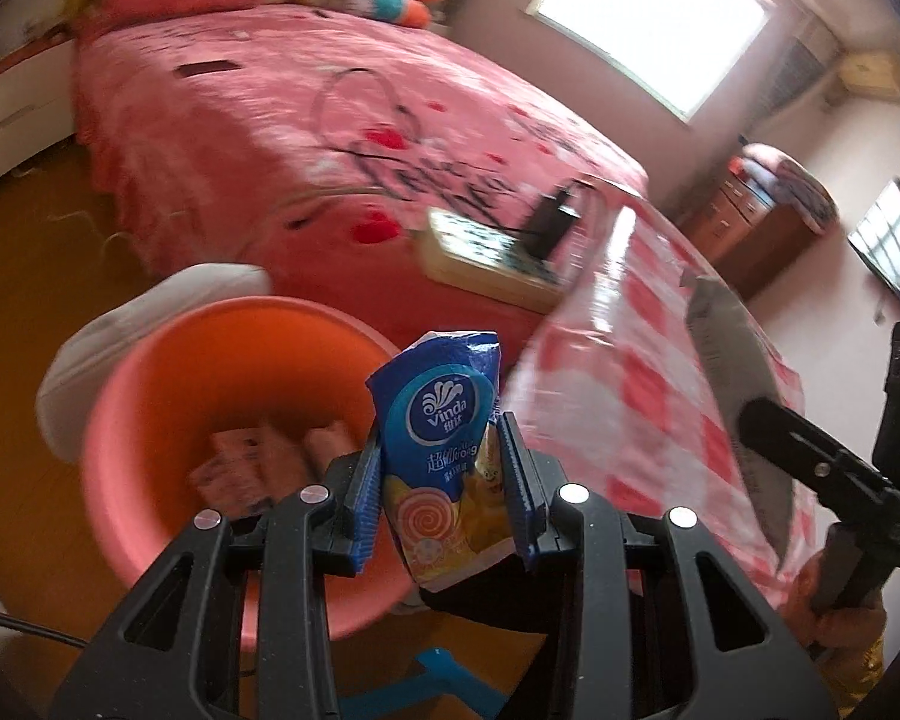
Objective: Collect trash
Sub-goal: 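Carry the tissue pack and wipes pack with both tools toward the orange bucket, then open both tools to drop the tissue and wipes packs into the bucket, then move both tools back toward the remaining items on the table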
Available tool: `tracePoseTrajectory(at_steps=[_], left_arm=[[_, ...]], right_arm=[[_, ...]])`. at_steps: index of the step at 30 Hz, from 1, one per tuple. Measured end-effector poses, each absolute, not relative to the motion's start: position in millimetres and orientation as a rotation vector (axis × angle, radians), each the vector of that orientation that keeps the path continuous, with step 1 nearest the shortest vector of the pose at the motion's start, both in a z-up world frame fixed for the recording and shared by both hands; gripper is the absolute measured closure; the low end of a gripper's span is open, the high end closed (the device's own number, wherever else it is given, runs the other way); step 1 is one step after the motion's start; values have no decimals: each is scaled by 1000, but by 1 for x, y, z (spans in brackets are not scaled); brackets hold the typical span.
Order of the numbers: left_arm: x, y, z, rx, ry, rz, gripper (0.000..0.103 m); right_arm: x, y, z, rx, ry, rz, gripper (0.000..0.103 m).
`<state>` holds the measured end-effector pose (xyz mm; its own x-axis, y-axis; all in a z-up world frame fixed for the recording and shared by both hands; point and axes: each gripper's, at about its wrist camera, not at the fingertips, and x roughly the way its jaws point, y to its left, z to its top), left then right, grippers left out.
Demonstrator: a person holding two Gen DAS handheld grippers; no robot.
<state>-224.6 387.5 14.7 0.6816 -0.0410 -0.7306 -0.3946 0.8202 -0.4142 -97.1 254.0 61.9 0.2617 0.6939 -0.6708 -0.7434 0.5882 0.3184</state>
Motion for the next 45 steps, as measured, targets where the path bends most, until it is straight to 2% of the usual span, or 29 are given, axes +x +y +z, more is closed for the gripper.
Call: tracePoseTrajectory(at_steps=[6,8,13,18,29,45], left_arm=[[-243,422,-1,-632,810,303,66],[-248,432,-7,-648,812,333,63],[-257,449,-14,-665,809,425,30],[-258,453,-9,-635,799,466,23],[-228,411,17,-504,778,356,20],[-180,284,72,-307,735,31,15]], right_arm=[[-113,310,58,-126,882,1070,25],[-119,325,56,-148,880,1089,23],[-121,349,40,-161,907,1099,14],[-115,324,41,-99,920,1037,11],[-109,231,48,-69,917,786,10],[-124,90,80,-44,816,483,10]])
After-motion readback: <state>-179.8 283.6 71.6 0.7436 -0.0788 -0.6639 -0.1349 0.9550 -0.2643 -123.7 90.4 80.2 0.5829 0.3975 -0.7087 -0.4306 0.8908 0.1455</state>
